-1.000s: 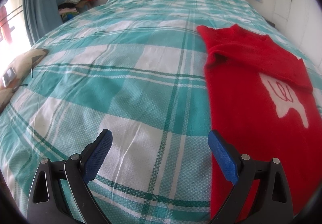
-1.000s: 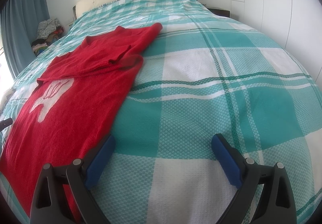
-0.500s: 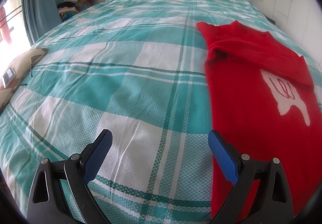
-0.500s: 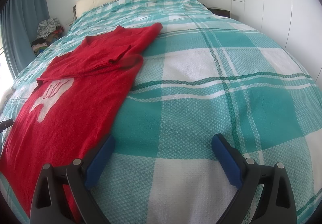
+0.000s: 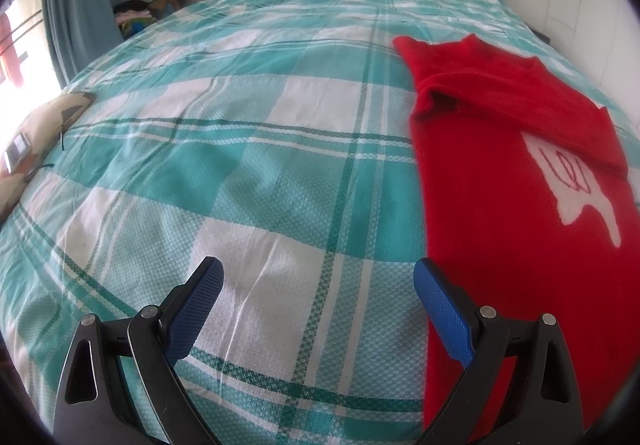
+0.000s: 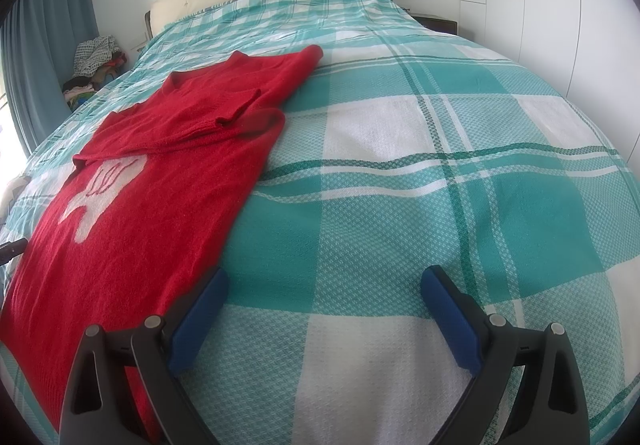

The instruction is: Fold small clothes

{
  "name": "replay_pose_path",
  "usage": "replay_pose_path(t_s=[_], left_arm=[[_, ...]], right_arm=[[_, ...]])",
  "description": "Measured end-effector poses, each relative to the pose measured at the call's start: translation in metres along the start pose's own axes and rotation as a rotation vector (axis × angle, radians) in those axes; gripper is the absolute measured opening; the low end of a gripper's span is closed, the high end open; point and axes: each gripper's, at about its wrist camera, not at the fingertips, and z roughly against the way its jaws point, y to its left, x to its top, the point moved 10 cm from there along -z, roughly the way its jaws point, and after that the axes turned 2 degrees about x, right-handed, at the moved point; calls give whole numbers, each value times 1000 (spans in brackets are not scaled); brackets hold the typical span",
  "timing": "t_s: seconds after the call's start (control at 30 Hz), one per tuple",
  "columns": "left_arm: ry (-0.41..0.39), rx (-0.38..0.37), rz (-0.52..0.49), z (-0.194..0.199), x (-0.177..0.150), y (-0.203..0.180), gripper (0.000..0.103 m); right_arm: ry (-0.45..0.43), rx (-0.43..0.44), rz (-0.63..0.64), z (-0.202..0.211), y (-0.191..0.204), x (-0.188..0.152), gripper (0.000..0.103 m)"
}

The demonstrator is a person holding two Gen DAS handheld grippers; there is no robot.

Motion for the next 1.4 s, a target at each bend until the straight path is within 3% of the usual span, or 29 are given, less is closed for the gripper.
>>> replay_pose_path(t_s=[1.4], left_arm=[[17, 5, -2, -8, -4, 3, 97]], right_arm=[[0, 0, 0, 0, 0, 0, 97]])
